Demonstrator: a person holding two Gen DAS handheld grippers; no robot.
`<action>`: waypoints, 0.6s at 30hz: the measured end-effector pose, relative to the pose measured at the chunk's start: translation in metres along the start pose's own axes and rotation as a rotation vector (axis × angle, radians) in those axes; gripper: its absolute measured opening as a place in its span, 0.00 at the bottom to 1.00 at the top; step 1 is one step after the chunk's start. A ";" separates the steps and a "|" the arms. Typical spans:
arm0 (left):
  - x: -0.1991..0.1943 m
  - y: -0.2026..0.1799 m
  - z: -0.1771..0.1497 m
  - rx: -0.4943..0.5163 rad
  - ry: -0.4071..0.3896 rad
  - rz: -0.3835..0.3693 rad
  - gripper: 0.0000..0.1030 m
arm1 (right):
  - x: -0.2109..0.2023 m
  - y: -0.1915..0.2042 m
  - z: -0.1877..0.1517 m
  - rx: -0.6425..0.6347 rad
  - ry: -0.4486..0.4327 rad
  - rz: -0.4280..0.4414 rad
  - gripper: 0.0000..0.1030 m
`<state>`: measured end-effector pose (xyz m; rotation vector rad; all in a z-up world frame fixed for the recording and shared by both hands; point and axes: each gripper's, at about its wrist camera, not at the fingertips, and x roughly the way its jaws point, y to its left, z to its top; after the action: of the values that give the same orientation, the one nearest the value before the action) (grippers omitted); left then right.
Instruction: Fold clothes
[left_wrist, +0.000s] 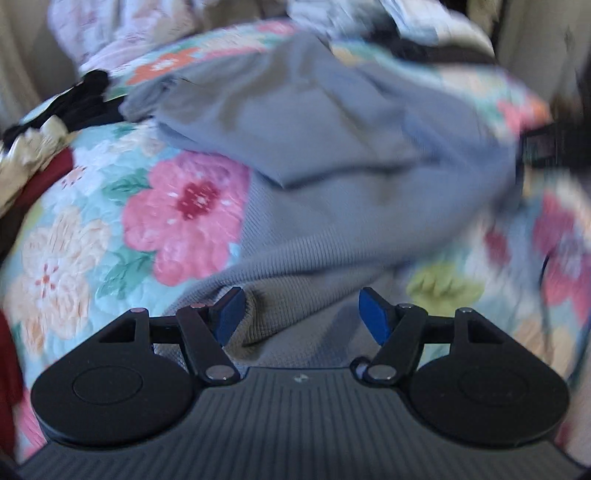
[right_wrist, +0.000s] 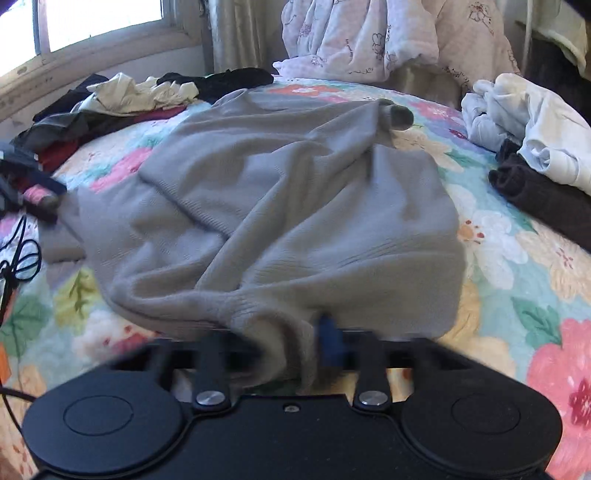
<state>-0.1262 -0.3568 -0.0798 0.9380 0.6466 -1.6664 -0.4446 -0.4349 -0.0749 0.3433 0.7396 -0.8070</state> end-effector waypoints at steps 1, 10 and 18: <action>0.005 -0.003 0.000 0.016 0.020 0.002 0.66 | -0.004 -0.009 0.005 -0.002 -0.027 -0.022 0.07; 0.039 -0.020 0.011 -0.037 0.094 0.142 0.95 | -0.070 -0.036 0.048 -0.214 -0.271 -0.274 0.04; -0.015 -0.025 0.029 -0.084 -0.092 0.272 0.14 | -0.082 -0.033 0.041 -0.186 -0.298 -0.215 0.03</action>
<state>-0.1555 -0.3647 -0.0522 0.8432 0.4990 -1.4209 -0.4882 -0.4354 0.0119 -0.0259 0.5711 -0.9588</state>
